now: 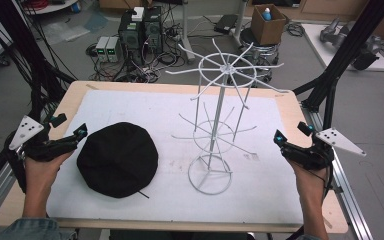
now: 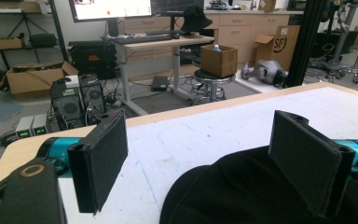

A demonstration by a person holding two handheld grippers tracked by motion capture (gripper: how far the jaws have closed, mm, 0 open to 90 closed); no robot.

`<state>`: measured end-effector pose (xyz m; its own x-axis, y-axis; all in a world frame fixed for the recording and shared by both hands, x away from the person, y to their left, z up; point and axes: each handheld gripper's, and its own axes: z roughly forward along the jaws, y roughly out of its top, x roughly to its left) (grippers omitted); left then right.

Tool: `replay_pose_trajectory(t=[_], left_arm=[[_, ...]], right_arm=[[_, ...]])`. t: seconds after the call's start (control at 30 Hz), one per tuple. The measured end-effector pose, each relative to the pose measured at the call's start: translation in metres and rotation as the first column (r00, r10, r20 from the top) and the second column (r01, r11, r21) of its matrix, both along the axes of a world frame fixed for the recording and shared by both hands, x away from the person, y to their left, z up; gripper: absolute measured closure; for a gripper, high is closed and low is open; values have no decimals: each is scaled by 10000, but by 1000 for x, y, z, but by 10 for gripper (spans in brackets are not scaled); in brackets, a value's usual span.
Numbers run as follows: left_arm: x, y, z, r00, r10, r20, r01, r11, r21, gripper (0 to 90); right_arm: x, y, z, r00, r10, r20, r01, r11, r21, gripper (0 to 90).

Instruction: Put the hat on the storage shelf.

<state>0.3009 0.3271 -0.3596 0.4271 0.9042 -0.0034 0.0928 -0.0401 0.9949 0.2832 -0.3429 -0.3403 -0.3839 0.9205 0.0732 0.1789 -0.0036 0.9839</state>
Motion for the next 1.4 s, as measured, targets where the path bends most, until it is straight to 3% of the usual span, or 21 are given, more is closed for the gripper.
replay_pose_trajectory(t=[0.43, 0.83, 1.07, 1.13, 1.17, 1.2, 1.27, 1.3, 1.33, 1.37, 1.4], left_arm=[[-3, 0, 3, 9995, -302, 89, 302, 9995, -43, 197], [-4, -3, 0, 9902, -1393, -29, 1393, 9900, 215, 198], [-7, -2, -4, 9615, -2745, 144, 2742, 9615, 194, 199], [-7, -4, -5, 9468, -3213, 198, 3208, 9468, 277, 199], [-7, -4, -5, 9468, -3213, 198, 3208, 9468, 277, 200], [-7, -8, -7, 9328, -3603, 99, 3596, 9322, 422, 200], [-7, -12, -9, 9154, -4024, 56, 4016, 9142, 538, 201], [-7, -12, -9, 9154, -4024, 56, 4016, 9142, 538, 204], [-6, -16, -10, 9022, -4312, -81, 4307, 8998, 692, 205], [-6, -16, -10, 9022, -4312, -81, 4307, 8998, 692, 204], [-6, -21, -12, 8896, -4564, -166, 4561, 8861, 819, 205]], right_arm=[[0, 4, 0, 10000, 67, -22, -67, 9999, -85, 120], [3, 5, 0, 10000, 56, -32, -57, 9999, -108, 120], [2, 5, 1, 10000, 87, 1, -87, 9999, -59, 120], [2, 6, 1, 10000, 91, 13, -91, 10000, -20, 120], [2, 6, 1, 10000, 91, 13, -91, 10000, -20, 120], [2, 5, 1, 10000, 89, 5, -89, 10000, -34, 120], [2, 5, 1, 10000, 97, 5, -97, 9999, -32, 120], [2, 5, 1, 10000, 94, -7, -94, 10000, -14, 120], [2, 5, 1, 10000, 93, -14, -93, 10000, -4, 120], [2, 5, 1, 10000, 94, -23, -94, 10000, -6, 120], [2, 5, 1, 9999, 101, -6, -101, 9999, -8, 120]])
